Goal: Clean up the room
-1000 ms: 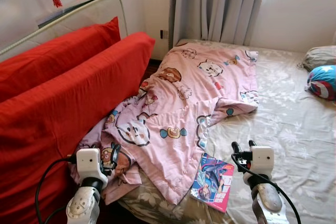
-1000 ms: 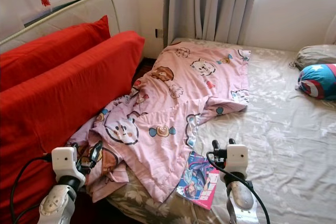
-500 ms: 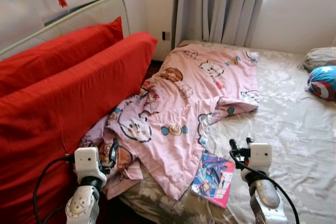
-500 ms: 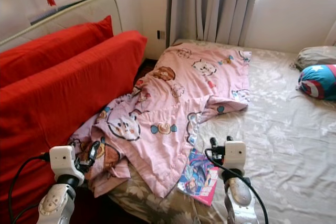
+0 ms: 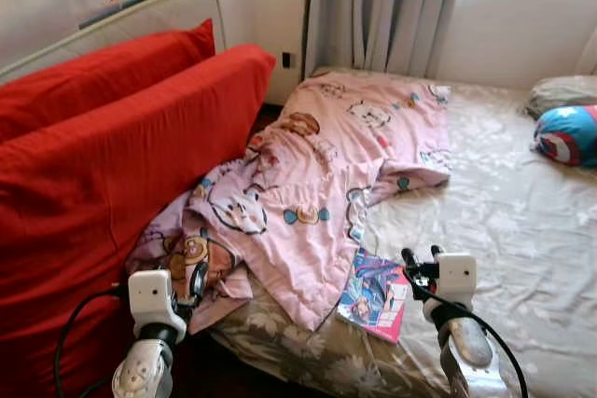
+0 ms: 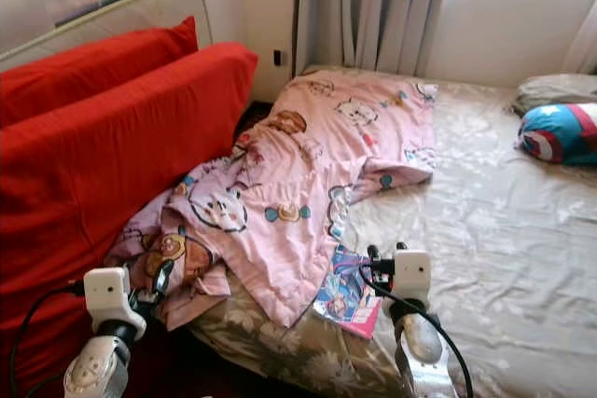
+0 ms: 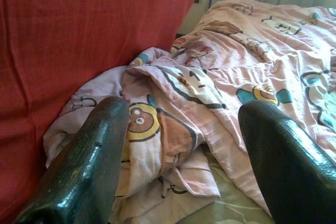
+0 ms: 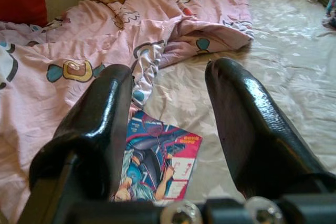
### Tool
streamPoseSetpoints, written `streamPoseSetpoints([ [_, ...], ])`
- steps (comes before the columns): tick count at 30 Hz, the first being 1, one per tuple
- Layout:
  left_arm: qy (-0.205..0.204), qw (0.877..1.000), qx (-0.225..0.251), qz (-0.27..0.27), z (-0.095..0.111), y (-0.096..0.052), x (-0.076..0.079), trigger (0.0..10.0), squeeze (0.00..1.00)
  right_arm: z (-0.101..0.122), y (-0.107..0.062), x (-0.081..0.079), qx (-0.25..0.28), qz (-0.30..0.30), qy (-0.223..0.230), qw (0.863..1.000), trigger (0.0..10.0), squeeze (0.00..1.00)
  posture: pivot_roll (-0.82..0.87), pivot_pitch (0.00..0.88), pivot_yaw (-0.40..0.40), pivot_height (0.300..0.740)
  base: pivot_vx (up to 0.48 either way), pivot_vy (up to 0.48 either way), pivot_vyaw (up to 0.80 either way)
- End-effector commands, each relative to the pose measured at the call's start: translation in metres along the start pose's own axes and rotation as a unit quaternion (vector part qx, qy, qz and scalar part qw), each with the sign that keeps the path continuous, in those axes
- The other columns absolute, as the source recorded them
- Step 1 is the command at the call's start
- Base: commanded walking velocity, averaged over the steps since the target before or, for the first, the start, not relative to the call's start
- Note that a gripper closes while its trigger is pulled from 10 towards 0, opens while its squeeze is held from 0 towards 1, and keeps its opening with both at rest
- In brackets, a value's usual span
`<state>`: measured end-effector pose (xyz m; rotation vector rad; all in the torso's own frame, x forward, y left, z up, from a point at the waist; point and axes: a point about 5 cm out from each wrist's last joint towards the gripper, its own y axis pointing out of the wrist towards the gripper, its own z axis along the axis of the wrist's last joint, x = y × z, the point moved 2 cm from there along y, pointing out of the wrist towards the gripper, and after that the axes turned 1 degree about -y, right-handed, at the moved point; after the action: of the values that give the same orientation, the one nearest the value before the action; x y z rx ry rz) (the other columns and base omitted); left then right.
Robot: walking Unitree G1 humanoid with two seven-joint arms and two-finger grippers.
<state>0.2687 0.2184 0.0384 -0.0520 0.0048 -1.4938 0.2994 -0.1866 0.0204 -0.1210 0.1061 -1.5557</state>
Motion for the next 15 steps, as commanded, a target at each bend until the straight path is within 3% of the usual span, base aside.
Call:
streamPoseSetpoints([
  [1, 0.006, 1.000, 0.000, -0.002, 0.0033, 0.0005, -0.0034, 10.0, 0.00, 0.0020, 0.0001, -0.0027, 0.009, 0.006, 0.004, 1.000, 10.0, 0.00, 0.00, 0.015, 0.000, 0.655, 0.000, 0.000, 0.00],
  [15, 0.011, 1.000, -0.008, -0.011, 0.0027, 0.0008, -0.0054, 10.0, 0.00, 0.0052, 0.0008, 0.0001, 0.015, 0.010, -0.002, 1.000, 10.0, 0.00, 0.00, 0.010, -0.002, 0.655, 0.000, 0.000, 0.00],
])
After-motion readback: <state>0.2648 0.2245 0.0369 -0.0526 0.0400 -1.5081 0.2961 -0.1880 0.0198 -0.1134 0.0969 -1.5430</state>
